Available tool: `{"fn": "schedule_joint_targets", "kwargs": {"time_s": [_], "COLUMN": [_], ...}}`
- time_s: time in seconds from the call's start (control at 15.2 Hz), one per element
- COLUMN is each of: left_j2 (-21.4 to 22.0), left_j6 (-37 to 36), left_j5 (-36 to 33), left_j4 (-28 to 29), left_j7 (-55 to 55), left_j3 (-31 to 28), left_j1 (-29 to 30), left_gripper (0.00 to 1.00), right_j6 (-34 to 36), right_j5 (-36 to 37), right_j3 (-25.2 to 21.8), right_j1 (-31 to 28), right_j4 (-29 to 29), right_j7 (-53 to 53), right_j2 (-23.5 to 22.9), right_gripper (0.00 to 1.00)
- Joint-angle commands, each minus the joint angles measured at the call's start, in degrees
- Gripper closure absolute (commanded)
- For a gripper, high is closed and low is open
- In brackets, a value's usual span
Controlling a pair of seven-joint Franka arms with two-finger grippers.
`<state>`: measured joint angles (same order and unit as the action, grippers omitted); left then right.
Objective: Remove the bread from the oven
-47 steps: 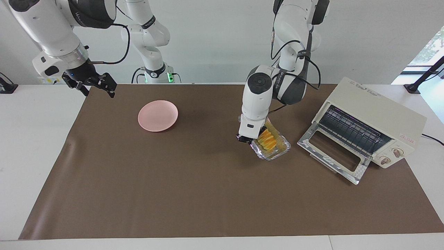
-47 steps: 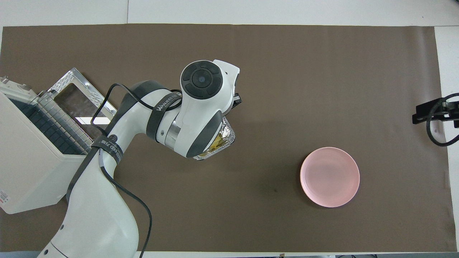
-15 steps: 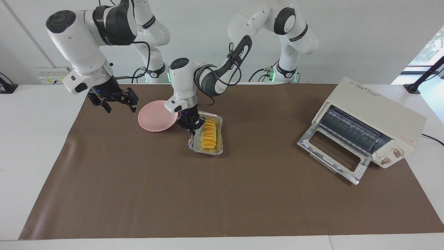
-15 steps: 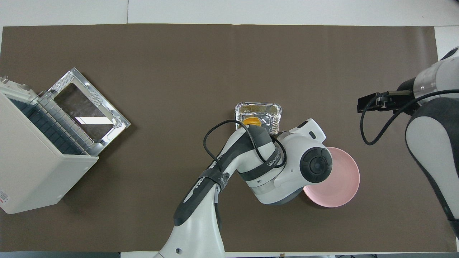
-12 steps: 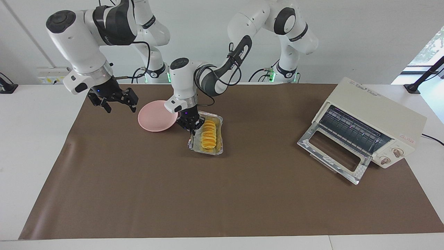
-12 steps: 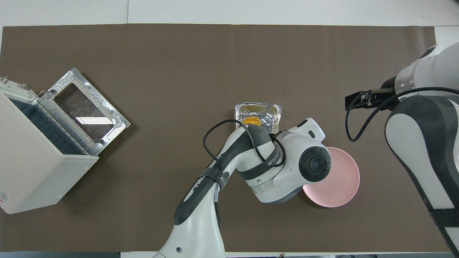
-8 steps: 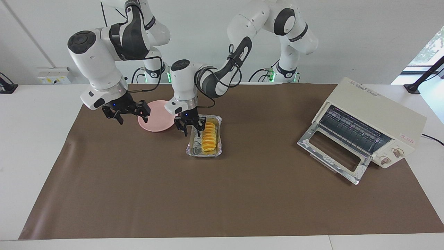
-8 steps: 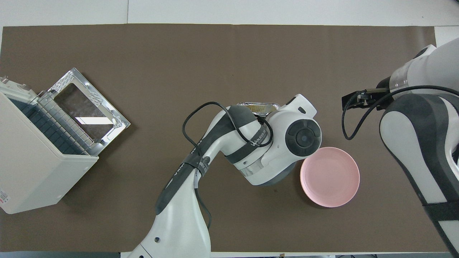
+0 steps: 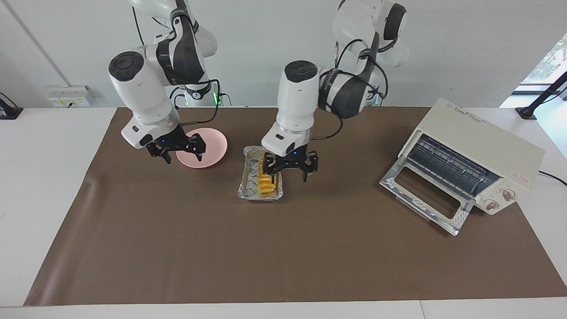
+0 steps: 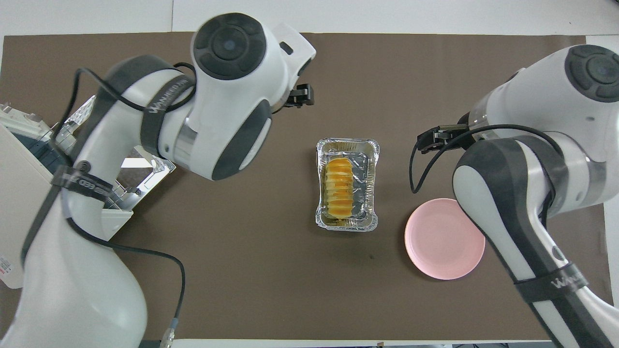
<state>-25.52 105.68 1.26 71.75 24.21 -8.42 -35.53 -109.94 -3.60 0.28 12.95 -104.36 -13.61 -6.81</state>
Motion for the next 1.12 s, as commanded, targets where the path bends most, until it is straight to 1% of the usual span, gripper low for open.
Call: {"fn": "schedule_joint_targets", "kwargs": {"time_s": [0.0, 0.13, 0.26, 0.39, 0.53, 0.59, 0.66, 0.79, 0.85, 1.05], "left_j2": [5.2, 8.19, 11.44, 14.95, 17.25, 17.95, 18.22, 21.63, 22.17, 23.93], "left_j6": [-4.42, -7.32, -7.77, -8.64, -12.41, -14.26, -16.02, -21.72, -23.75, -24.91], "left_j5": [1.2, 1.2, 1.2, 0.86, 0.68, 0.68, 0.68, 0.76, 0.68, 0.5], "left_j4": [3.58, 4.45, 7.16, 10.41, 13.84, 14.47, 14.56, 15.18, 15.53, 16.76], "left_j7": [-11.08, -18.02, -24.62, -28.77, -29.22, -28.61, -28.78, -29.75, -29.75, -30.19], "left_j3": [0.6, 0.69, 0.6, 0.51, 0.16, 0.25, 0.07, -0.02, 0.07, 0.6], "left_j1": [7.9, 14.23, 17.06, 18.56, 21.62, 23.12, 23.4, 24.8, 25.33, 25.77], "left_gripper": [0.0, 0.0, 0.0, 0.0, 0.0, 0.0, 0.0, 0.0, 0.0, 0.0], "right_j6": [-6.84, -9.32, -11.87, -14.15, -16.44, -17.23, -17.94, -23.27, -24.0, -24.45], "right_j5": [-0.27, -0.36, -0.71, -0.89, -0.89, -1.06, -1.32, -1.59, -1.59, -1.68], "right_j3": [-0.1, -0.02, -0.02, -0.02, -0.02, -0.02, 0.07, -0.02, 0.07, 0.07], "right_j1": [2.33, 4.36, 6.55, 7.7, 8.06, 8.06, 8.14, 10.42, 10.43, 10.52], "right_j4": [-6.44, -8.83, -11.38, -13.58, -15.86, -16.83, -17.8, -20.69, -21.23, -22.29], "right_j7": [-2.65, -6.75, -11.07, -14.33, -14.69, -14.87, -15.65, -19.59, -19.88, -19.88], "right_j2": [0.39, 0.4, 0.48, 0.57, 0.66, 0.49, 0.31, -0.74, -0.75, -0.75], "right_gripper": [0.0, 0.0, 0.0, 0.0, 0.01, 0.01, 0.02, 0.05, 0.07, 0.1]}}
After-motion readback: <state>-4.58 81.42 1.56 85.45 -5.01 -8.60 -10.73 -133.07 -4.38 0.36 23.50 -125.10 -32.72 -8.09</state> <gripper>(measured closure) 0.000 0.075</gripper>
